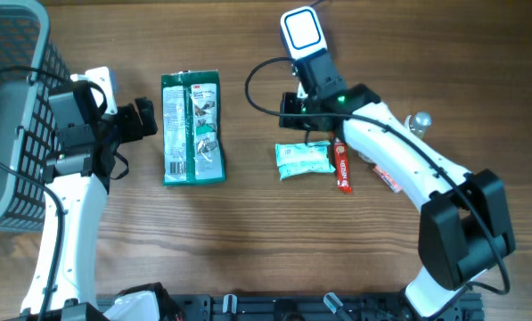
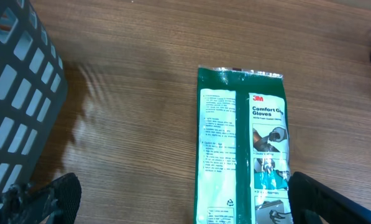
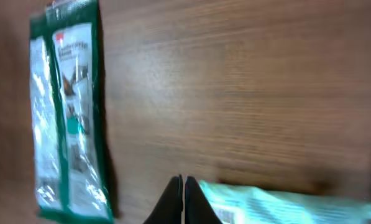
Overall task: Scan the item barcode
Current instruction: 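Move the right gripper left toward the green gloves pack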
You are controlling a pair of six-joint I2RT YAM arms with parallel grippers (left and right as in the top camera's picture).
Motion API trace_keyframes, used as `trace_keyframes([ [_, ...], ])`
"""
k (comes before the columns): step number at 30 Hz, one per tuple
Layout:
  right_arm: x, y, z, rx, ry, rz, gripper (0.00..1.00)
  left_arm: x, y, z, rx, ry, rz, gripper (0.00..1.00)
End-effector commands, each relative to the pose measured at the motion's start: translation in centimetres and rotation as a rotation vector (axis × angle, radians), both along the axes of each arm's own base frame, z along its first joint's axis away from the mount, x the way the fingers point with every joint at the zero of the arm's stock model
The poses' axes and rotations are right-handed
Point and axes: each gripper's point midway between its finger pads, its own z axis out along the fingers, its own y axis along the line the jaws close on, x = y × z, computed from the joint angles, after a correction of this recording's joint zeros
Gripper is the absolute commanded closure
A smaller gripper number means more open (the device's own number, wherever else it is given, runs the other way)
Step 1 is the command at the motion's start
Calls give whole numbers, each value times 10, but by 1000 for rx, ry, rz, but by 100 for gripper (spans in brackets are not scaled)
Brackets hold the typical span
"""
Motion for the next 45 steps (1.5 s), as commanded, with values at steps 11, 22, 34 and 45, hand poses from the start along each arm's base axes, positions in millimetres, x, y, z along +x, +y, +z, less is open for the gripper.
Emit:
trace_keyframes([
  [11, -63, -10, -85, -154, 200, -267, 96, 2, 1, 3, 4, -7, -4, 0],
  [22, -81, -14, -49, -198, 178, 32, 95, 2, 1, 3, 4, -7, -4, 0],
  [34, -52, 45, -55, -111, -31, 103, 95, 2, 1, 3, 4, -7, -4, 0],
  [45, -52, -48, -88, -491, 37, -50, 95, 2, 1, 3, 4, -7, -4, 0],
])
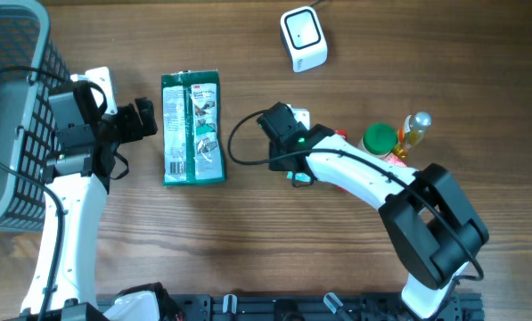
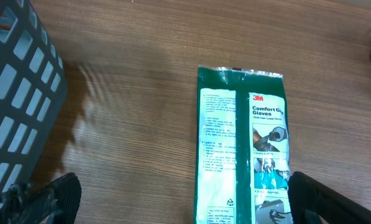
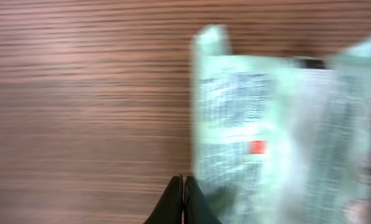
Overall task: Scan the item barcode
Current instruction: 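Move the right gripper left toward the green gloves pack, then grasp the gloves pack edge with the right gripper and lift it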
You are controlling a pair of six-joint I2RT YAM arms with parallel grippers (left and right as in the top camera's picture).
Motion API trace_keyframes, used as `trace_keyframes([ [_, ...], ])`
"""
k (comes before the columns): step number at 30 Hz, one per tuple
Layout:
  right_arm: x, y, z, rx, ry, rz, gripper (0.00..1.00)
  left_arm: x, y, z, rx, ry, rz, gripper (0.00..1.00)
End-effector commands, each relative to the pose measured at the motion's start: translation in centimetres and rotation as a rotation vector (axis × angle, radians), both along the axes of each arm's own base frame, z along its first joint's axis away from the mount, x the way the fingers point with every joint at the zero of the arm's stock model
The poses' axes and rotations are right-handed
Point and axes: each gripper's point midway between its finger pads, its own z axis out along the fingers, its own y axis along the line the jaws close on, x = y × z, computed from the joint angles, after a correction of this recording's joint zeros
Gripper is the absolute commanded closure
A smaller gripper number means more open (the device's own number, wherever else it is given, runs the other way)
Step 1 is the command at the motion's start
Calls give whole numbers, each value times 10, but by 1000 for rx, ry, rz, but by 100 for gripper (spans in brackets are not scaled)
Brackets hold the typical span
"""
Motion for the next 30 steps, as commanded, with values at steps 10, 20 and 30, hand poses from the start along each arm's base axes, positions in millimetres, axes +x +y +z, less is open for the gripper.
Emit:
trace_keyframes([
  [10, 4, -94, -8, -224, 90, -117, 87, 2, 1, 3, 4, -7, -4, 0],
  [20, 41, 59, 97, 420, 21, 312, 72, 2, 1, 3, 4, -7, -4, 0],
  [30, 20, 172, 58, 305, -206, 448, 43, 2, 1, 3, 4, -7, -4, 0],
])
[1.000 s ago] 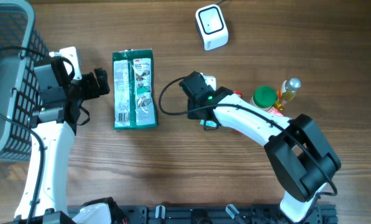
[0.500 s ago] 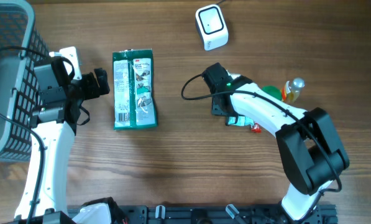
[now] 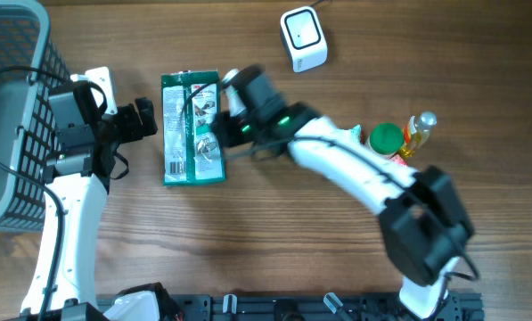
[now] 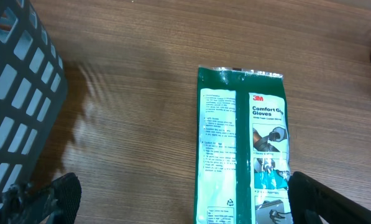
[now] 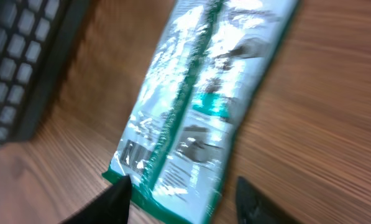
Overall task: Scan the item barcode
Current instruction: 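Grasp the gloves pack edge with the right gripper and lift it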
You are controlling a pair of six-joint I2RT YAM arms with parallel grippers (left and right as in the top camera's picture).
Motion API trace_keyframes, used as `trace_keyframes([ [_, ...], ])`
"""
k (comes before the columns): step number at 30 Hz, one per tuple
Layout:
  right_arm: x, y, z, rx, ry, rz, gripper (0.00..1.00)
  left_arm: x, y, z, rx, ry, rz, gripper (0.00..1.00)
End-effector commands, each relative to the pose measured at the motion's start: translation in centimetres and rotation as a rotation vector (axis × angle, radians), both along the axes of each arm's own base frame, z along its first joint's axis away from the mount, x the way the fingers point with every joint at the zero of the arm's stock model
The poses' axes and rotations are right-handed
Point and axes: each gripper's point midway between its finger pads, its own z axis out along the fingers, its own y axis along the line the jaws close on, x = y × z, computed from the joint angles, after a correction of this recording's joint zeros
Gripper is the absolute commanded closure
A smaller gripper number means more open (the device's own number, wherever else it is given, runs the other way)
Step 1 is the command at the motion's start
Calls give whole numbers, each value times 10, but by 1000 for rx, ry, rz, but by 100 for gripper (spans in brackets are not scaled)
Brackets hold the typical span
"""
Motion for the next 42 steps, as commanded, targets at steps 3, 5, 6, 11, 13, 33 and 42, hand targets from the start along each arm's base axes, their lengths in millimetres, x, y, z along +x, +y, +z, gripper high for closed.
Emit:
trace_keyframes([
  [3, 1, 19, -57, -205, -167, -85, 21, 2, 1, 3, 4, -7, -4, 0],
  [5, 5, 17, -70, -258, -208, -118, 21, 2, 1, 3, 4, -7, -4, 0],
  [6, 4, 17, -77, -264, -199, -126, 21, 2, 1, 3, 4, -7, -4, 0],
  [11, 1, 6, -91, -299, -153, -176, 19, 2, 1, 3, 4, -7, -4, 0],
  [13, 4, -7, -94, -325, -138, -240, 19, 2, 1, 3, 4, -7, -4, 0],
  [33, 70, 35, -64, -12, -334, -261, 28, 2, 1, 3, 4, -7, -4, 0],
  [42, 67, 10, -115, -169, -299, -300, 38, 2, 1, 3, 4, -7, -4, 0],
])
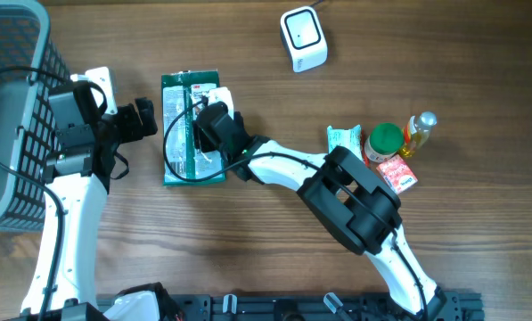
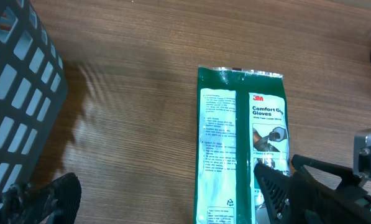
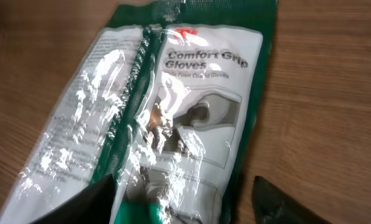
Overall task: Scan the item barcode
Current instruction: 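Grasp the gloves pack edge with the right gripper and lift it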
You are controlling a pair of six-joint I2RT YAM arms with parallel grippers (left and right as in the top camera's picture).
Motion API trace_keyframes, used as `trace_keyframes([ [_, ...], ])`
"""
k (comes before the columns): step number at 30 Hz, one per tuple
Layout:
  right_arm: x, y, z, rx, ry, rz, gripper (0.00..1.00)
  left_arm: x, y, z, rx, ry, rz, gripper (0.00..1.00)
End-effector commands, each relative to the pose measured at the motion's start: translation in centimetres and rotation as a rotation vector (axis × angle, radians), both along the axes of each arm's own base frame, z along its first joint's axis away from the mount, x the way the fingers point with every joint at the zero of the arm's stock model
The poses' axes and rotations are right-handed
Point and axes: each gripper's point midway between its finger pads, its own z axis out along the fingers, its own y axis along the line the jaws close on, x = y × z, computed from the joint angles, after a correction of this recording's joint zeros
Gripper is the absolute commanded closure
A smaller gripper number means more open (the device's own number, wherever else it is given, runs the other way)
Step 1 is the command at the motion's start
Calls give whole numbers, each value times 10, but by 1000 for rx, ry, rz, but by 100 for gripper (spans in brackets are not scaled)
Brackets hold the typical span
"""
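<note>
The green 3M Comfort Grip Gloves pack [image 1: 181, 143] lies flat left of the table's middle. It also shows in the left wrist view [image 2: 235, 143] and the right wrist view [image 3: 173, 106]. My right gripper [image 1: 207, 123] is open low over the pack. Its two dark fingers [image 3: 89, 202] straddle the pack's width, and the gripper's middle [image 3: 185, 208] is over the printed front. My left gripper [image 1: 146, 119] hangs open just left of the pack, with nothing between its fingers [image 2: 51, 196]. The white barcode scanner [image 1: 303, 37] stands at the far middle.
A dark mesh basket [image 1: 7, 134] fills the left edge. To the right stand a mint-green packet [image 1: 340, 138], a green-lidded jar [image 1: 383, 140], a small oil bottle [image 1: 418, 125] and a red packet [image 1: 396, 173].
My right gripper was open by the glove pack's upper right corner. Now it is lower, over the pack's middle, with its fingers on either side. The left arm and the pack have not moved.
My right gripper was shut just below the scanner, above a mint-green packet lying mid-table. Then it was shut beside that packet. Later it was open at the glove pack's corner, and now it straddles the pack. The mint packet now sits by the jar.
</note>
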Motion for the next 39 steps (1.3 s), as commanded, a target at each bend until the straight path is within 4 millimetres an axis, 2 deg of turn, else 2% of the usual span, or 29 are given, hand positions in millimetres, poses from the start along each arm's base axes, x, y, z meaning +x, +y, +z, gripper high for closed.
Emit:
trace_keyframes([
  [1, 3, -29, -20, -132, 9, -83, 40, 2, 1, 3, 4, -7, -4, 0],
  [4, -7, -55, -31, -232, 89, -106, 40, 2, 1, 3, 4, -7, -4, 0],
  [7, -18, -90, -34, -310, 194, -181, 40, 2, 1, 3, 4, -7, -4, 0],
  [9, -23, -108, -28, -325, 247, -235, 40, 2, 1, 3, 4, -7, -4, 0],
  [12, -35, -133, -9, -363, 319, -266, 40, 2, 1, 3, 4, -7, -4, 0],
  [14, -43, -134, -1, -369, 348, -238, 40, 2, 1, 3, 4, -7, -4, 0],
  [18, -74, -131, 18, -351, 461, -122, 39, 2, 1, 3, 4, -7, -4, 0],
  [19, -83, -129, 28, -317, 500, -97, 33, 2, 1, 3, 4, -7, -4, 0],
  [21, -91, -122, 41, -249, 544, -73, 31, 2, 1, 3, 4, -7, -4, 0],
  [22, -96, -117, 46, -203, 576, -67, 25, 2, 1, 3, 4, -7, -4, 0],
  [23, -104, -107, 49, -131, 638, -67, 6, 2, 1, 3, 4, -7, -4, 0],
  [24, -113, -103, 46, -60, 729, -154, 0, 2, 1, 3, 4, -7, -4, 0],
  [28, -125, -106, 28, -30, 788, -282, 1, 2, 1, 3, 4, -7, -4, 0],
  [32, -133, -106, 8, 66, 842, -469, 14, 2, 1, 3, 4, -7, -4, 0],
  [36, -127, -98, -2, 138, 807, -460, 28, 2, 1, 3, 4, -7, -4, 0],
  [39, -129, -101, -9, 157, 816, -486, 34, 2, 1, 3, 4, -7, -4, 0],
])
